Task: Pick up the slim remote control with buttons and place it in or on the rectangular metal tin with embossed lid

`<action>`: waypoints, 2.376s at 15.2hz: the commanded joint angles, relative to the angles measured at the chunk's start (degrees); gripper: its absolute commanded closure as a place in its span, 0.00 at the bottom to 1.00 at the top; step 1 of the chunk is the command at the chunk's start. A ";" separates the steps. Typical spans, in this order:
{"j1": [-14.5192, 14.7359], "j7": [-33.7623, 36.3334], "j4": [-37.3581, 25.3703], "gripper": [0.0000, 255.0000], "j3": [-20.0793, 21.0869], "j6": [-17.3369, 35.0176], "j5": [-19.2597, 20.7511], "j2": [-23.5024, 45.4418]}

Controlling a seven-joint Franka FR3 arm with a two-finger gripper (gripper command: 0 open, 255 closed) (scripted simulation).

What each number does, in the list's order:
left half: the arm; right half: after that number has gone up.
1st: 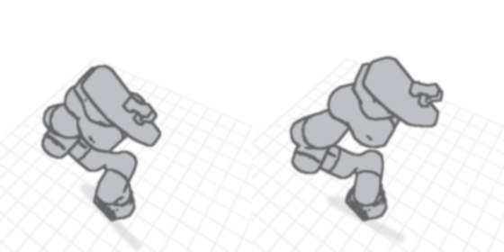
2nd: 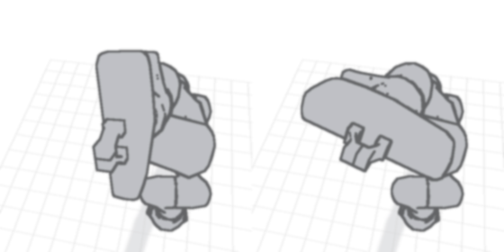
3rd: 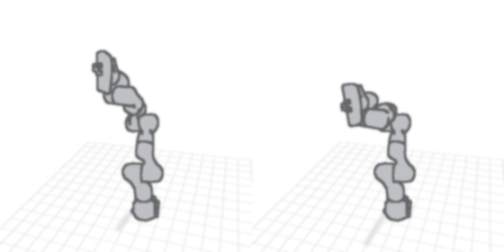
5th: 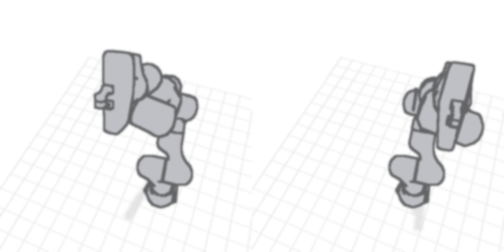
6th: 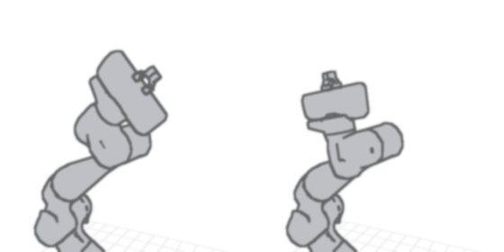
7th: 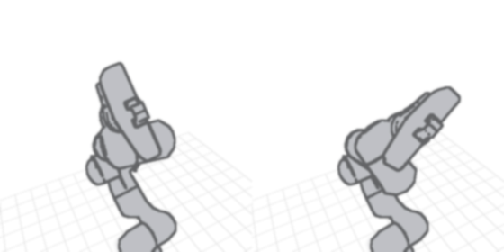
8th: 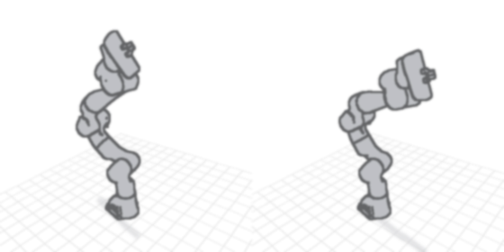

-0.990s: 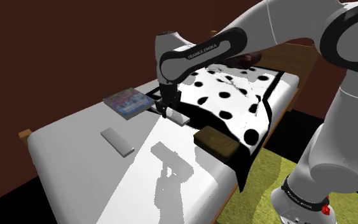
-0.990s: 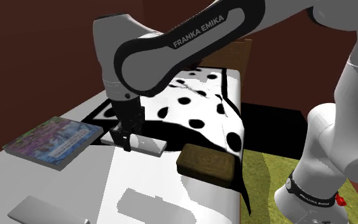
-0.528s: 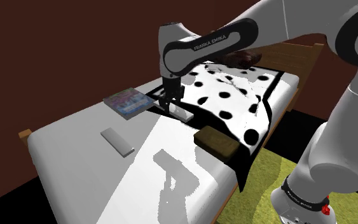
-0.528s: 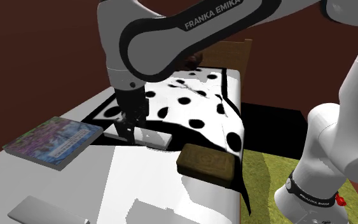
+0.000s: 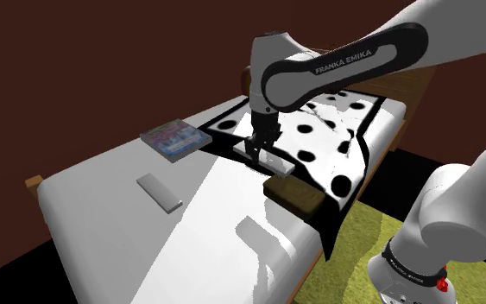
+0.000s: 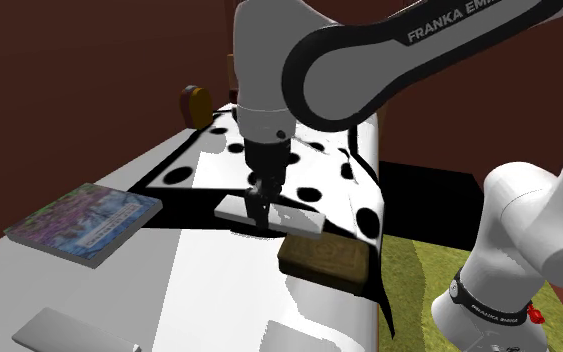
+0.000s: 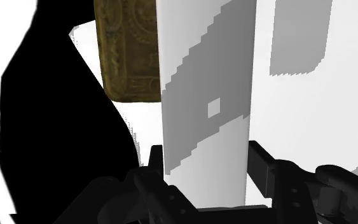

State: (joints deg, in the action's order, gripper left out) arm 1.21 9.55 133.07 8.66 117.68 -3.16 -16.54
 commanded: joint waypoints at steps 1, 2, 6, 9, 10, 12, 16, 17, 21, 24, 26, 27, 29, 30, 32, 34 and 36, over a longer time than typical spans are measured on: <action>0.13 -0.71 4.16 1.00 -0.43 -0.42 -0.59 -4.60; 0.25 -1.02 6.26 1.00 -0.66 -0.76 -0.84 -7.03; 0.78 -2.13 14.16 1.00 -1.63 -3.06 -1.56 -17.21; 1.06 -2.53 18.50 1.00 -1.97 -2.82 -1.80 -21.29; 1.07 -2.54 19.12 1.00 -1.92 -1.96 -1.84 -21.05; 1.10 -2.56 20.34 1.00 -1.80 -0.19 -1.94 -20.50; 1.16 -2.59 22.65 1.00 -1.56 3.44 -2.13 -19.18; 1.17 -2.60 23.20 1.00 -1.50 4.37 -2.18 -18.80; 1.21 -2.63 25.27 1.00 -1.25 8.19 -2.36 -17.04; 1.22 -2.63 25.41 1.00 -1.23 8.47 -2.38 -16.90; 1.22 -2.63 25.41 1.00 -1.23 8.47 -2.38 -16.90; 1.22 -2.63 25.41 1.00 -1.23 8.47 -2.38 -16.90; 1.21 -2.63 25.41 1.00 -1.23 8.47 -2.38 -16.90; 1.21 -2.63 25.41 0.00 -1.23 8.48 -2.38 -16.89; 1.21 -2.63 25.41 0.00 -1.23 8.47 -2.38 -16.90; 1.21 -2.63 25.40 0.00 -1.23 8.47 -2.37 -16.90; 1.19 -2.63 24.18 0.00 -1.40 6.04 -2.26 -18.11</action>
State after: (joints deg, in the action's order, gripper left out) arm 2.42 6.91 157.98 7.34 125.00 -5.49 -34.14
